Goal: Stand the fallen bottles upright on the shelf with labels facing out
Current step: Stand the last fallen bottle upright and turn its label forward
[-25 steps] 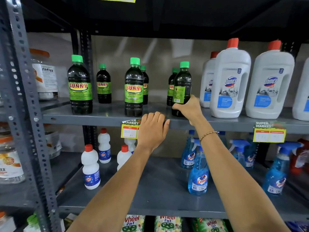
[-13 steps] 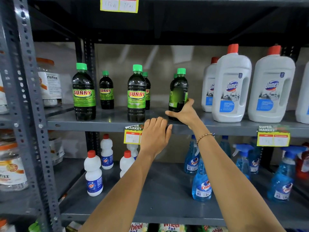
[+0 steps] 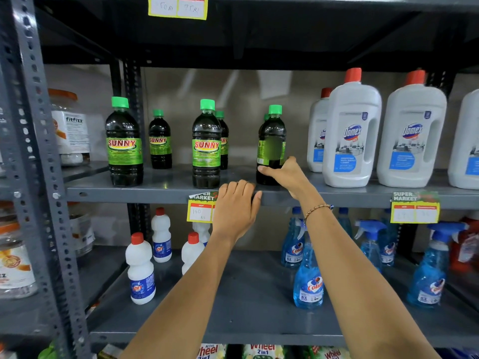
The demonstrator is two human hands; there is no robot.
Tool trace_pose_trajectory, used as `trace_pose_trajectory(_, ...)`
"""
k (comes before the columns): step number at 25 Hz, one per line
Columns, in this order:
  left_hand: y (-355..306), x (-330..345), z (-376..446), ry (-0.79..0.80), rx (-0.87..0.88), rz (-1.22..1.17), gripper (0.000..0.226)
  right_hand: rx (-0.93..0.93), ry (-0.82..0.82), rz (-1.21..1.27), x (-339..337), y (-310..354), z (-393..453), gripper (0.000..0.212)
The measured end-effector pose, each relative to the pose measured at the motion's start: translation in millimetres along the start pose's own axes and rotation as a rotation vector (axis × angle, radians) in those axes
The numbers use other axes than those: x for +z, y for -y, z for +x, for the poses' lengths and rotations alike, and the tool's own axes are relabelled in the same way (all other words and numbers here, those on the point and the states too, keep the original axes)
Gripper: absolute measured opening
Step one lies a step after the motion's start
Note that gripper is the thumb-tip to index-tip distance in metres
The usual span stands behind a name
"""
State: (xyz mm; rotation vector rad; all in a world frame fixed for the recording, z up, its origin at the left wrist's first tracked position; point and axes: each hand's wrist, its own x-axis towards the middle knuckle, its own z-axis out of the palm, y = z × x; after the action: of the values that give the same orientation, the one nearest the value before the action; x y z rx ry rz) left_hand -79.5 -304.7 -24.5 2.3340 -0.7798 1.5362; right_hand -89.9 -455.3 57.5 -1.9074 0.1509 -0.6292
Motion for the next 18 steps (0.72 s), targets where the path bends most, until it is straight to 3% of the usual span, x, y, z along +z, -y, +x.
trace_pose_trajectory(2, 0, 0, 0, -0.005, 0.002, 0.001, 0.037, -0.019, -0.008, -0.002, -2, -1, 0, 0.064)
trace_pose_trajectory(5, -1, 2, 0, 0.002, -0.005, -0.004, 0.039, -0.068, -0.148, -0.120, 2, -2, -3, 0.076)
trace_pose_trajectory(7, -1, 2, 0, 0.000, -0.006, -0.010, 0.038, -0.074, -0.104, -0.146, 3, -1, -3, 0.084)
trace_pose_trajectory(10, -1, -1, 1, 0.004, -0.005, -0.006, 0.038, -0.002, 0.026, -0.084, -3, 1, -1, 0.076)
trace_pose_trajectory(15, -1, 1, 0, 0.011, 0.000, 0.007, 0.040, -0.029, -0.114, -0.130, -1, -2, 1, 0.082)
trace_pose_trajectory(18, 1, 1, 1, 0.007, 0.003, 0.023, 0.039, 0.044, -0.018, -0.035, -4, -3, 7, 0.081)
